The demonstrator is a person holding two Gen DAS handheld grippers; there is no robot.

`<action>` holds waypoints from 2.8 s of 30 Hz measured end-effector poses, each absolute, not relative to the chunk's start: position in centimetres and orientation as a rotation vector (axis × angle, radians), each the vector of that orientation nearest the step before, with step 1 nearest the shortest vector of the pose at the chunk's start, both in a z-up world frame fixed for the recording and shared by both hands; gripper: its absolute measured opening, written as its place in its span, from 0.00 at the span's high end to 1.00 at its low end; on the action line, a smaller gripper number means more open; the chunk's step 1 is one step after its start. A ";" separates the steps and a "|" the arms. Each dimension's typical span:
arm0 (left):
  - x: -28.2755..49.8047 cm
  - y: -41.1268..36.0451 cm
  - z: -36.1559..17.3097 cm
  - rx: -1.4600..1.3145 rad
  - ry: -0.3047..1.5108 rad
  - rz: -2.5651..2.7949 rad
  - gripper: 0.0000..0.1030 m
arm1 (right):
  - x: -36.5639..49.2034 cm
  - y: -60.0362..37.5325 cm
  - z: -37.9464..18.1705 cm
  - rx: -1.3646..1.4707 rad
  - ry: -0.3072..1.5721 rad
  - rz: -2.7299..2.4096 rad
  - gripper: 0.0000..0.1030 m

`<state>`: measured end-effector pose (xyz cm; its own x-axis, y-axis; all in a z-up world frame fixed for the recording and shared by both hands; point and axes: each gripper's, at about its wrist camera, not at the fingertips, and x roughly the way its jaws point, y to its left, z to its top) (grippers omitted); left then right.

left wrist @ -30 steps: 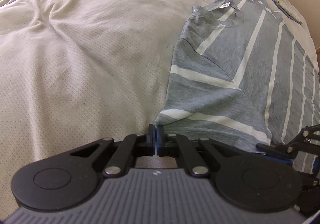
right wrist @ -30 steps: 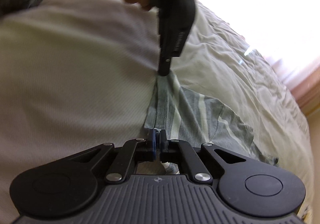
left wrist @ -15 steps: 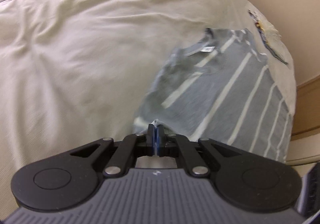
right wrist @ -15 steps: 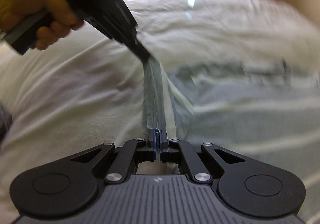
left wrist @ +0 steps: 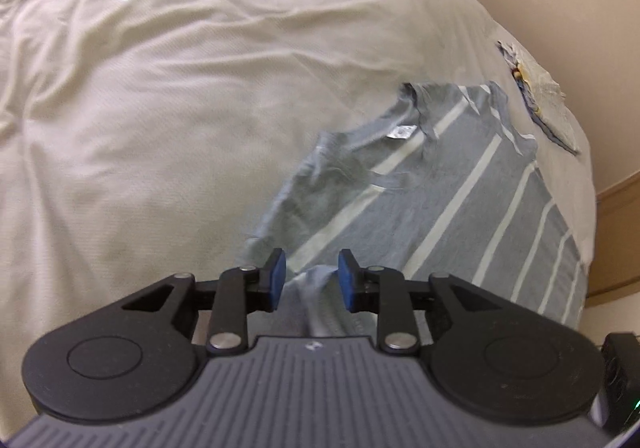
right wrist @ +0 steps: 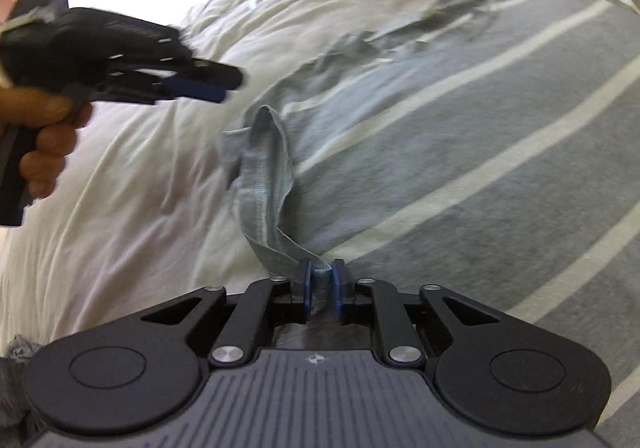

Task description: Fold clothes

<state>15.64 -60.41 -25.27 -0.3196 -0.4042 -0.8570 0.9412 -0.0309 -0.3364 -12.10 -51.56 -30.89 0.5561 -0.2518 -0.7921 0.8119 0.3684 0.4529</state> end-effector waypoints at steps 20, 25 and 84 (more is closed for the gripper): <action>16.0 -57.9 -30.7 0.740 1.153 -1.489 0.97 | -8.5 -50.1 -30.5 0.611 0.816 -0.629 0.59; 17.5 -57.4 -30.9 0.691 1.151 -1.456 0.97 | -10.4 -52.8 -30.3 0.730 0.736 -0.734 0.79; 13.9 -57.4 -30.0 0.873 0.864 -1.684 0.64 | -13.9 -51.3 -33.2 1.312 0.540 -0.583 0.79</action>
<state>13.89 -57.38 -30.05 -0.2300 -0.4446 -0.8657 0.9626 -0.2350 -0.1351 -13.86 -51.27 -33.23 0.7415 -0.0902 -0.6649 0.6699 0.1560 0.7259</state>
